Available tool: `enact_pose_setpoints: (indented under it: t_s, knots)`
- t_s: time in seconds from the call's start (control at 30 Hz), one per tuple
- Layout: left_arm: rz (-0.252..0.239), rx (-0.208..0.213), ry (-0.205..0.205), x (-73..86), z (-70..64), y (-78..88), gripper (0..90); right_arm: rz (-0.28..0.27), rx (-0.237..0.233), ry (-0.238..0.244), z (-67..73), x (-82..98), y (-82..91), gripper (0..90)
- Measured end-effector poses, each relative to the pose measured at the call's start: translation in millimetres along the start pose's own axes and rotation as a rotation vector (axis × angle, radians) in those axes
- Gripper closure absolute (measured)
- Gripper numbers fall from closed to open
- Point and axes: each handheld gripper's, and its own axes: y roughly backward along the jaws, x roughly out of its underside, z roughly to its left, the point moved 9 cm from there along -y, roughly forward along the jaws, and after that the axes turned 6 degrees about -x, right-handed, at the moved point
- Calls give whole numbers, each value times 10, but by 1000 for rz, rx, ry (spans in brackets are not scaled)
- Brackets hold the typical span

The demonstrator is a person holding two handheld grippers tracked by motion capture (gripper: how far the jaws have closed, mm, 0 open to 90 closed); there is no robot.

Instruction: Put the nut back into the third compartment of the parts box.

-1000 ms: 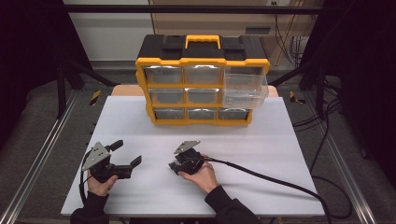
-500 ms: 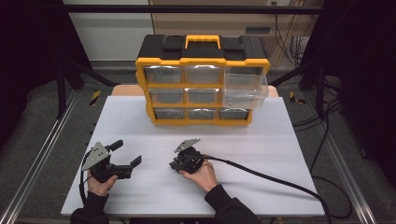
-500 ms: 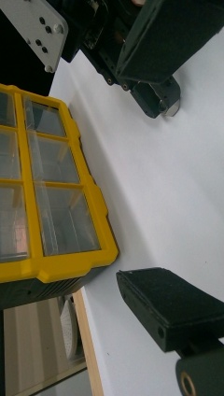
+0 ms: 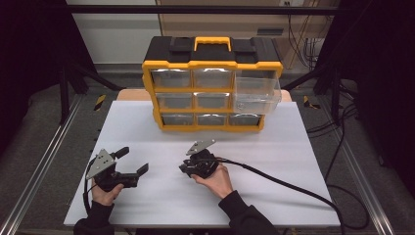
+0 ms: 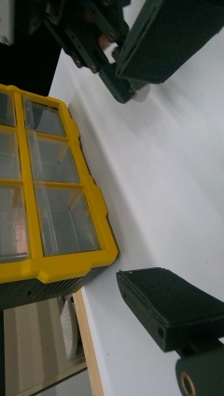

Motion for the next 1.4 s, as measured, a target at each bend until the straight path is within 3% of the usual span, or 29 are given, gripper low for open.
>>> enact_pose_setpoints:
  t_s: [0.3,0.73,1.4]
  knots:
    - [1,1,-1,0,-5,-5,37,-60,19,29,25,-197,367,702]
    - [1,1,-1,-5,-10,-7,37,-174,71,56,5,-503,1076,703]
    - [1,1,-8,-3,-18,-6,35,-317,182,64,-185,-853,2069,702]
